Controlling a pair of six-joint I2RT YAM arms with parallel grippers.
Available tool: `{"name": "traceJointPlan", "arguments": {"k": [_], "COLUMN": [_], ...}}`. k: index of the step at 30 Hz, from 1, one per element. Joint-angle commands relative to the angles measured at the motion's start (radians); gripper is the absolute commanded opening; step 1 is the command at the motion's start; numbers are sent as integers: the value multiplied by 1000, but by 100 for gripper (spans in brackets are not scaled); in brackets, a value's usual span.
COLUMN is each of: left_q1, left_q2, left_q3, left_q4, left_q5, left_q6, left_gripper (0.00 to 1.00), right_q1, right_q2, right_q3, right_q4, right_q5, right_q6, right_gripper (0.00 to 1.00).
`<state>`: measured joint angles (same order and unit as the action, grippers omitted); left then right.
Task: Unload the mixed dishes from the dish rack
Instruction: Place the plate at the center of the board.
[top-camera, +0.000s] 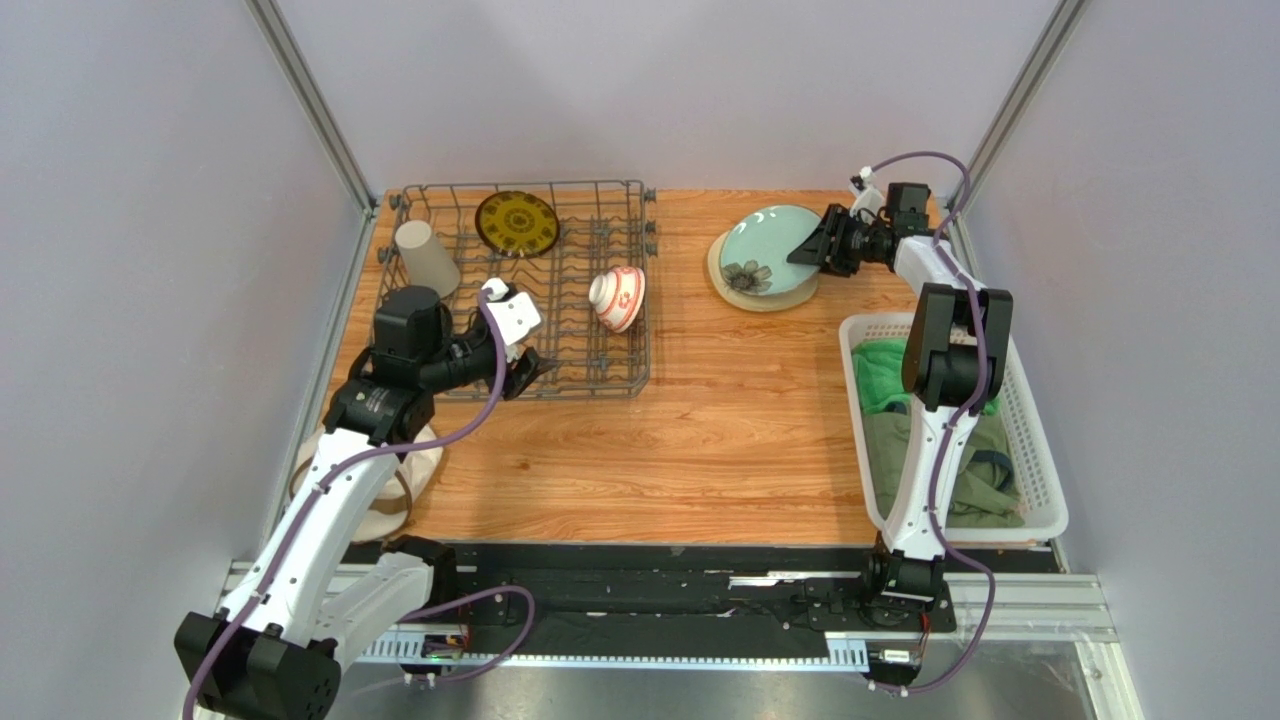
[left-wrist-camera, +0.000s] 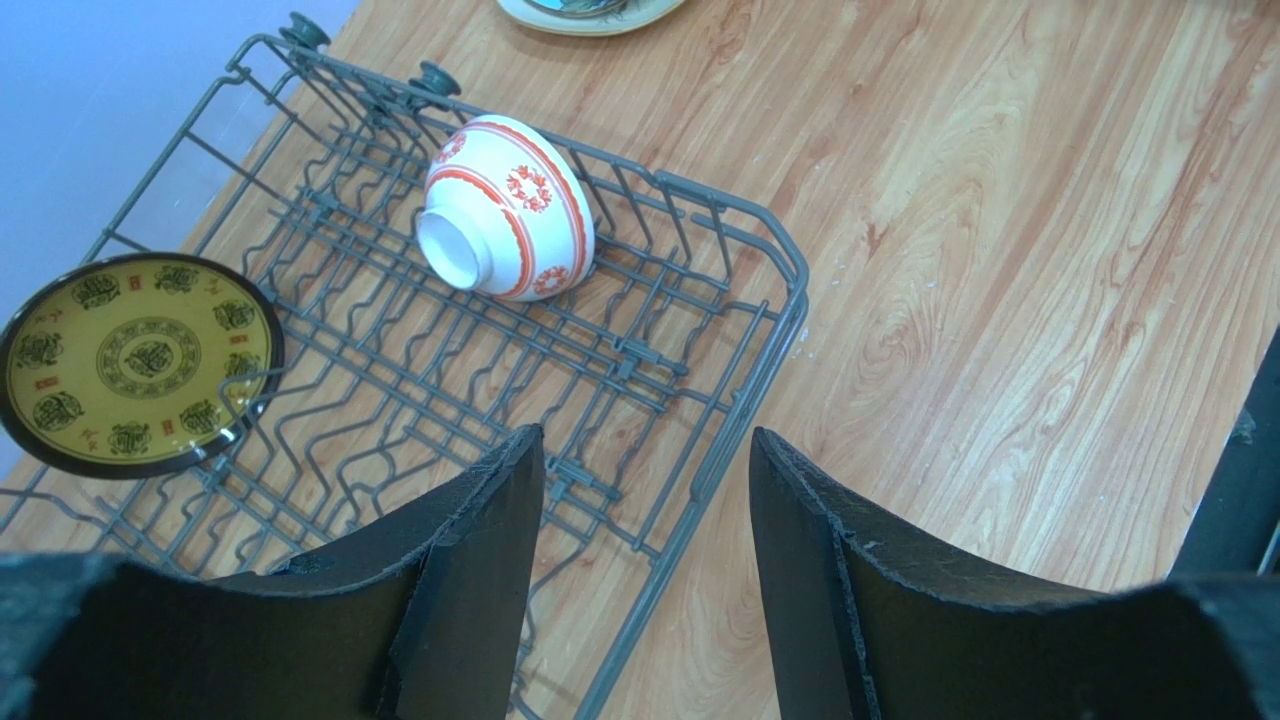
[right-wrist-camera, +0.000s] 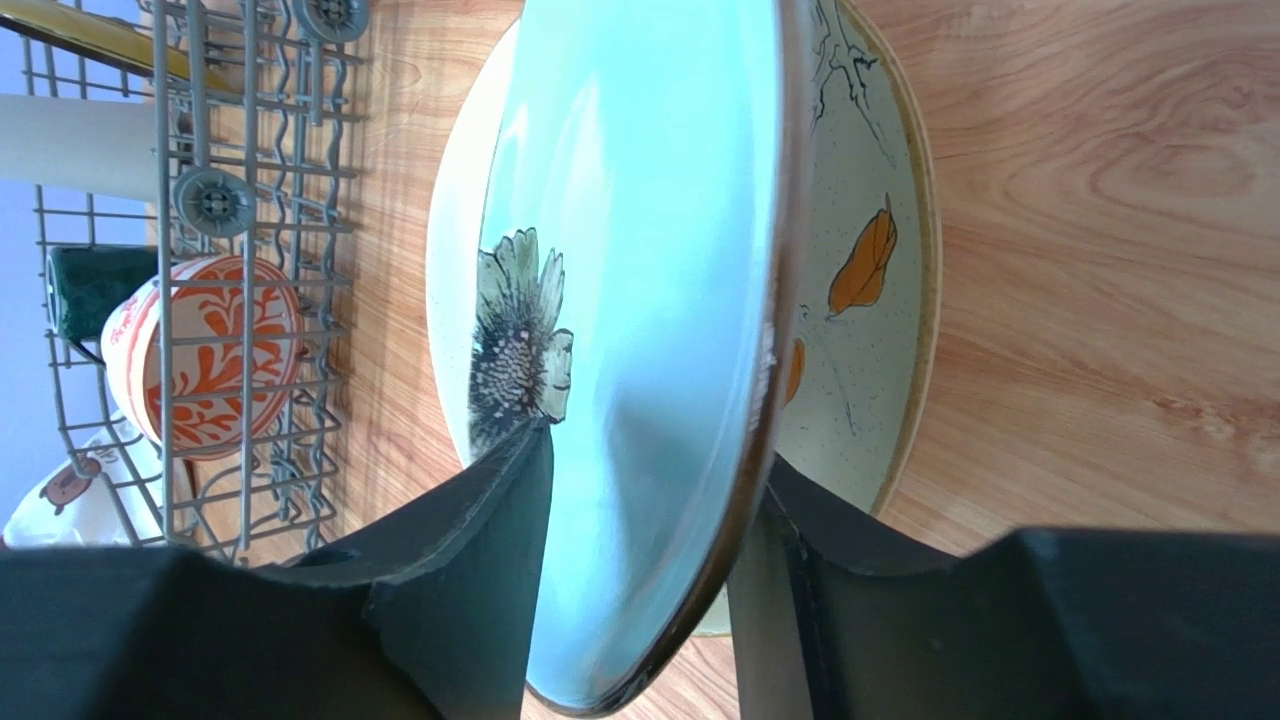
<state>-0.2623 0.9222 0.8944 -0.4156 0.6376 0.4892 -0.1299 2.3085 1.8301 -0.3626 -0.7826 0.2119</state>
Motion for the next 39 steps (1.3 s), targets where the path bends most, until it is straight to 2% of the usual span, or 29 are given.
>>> {"name": "traceJointPlan", "arguments": {"k": [1, 16, 39], "left_q1": [-5, -5, -5], "left_q2": [-26, -43, -36], "left_q3": [-9, -9, -11], "left_q4": [18, -2, -14], "left_q5": [33, 36, 28], "left_q6": [26, 35, 66], "left_gripper": [61, 61, 61], "right_q1": [-2, 0, 4], "right_q2": [-20, -64, -119], "right_q3": [47, 32, 64], "right_q4": [-1, -119, -210], "right_q5": [6, 115, 158], "right_q6": [-45, -152, -178], "right_gripper": [50, 52, 53]}}
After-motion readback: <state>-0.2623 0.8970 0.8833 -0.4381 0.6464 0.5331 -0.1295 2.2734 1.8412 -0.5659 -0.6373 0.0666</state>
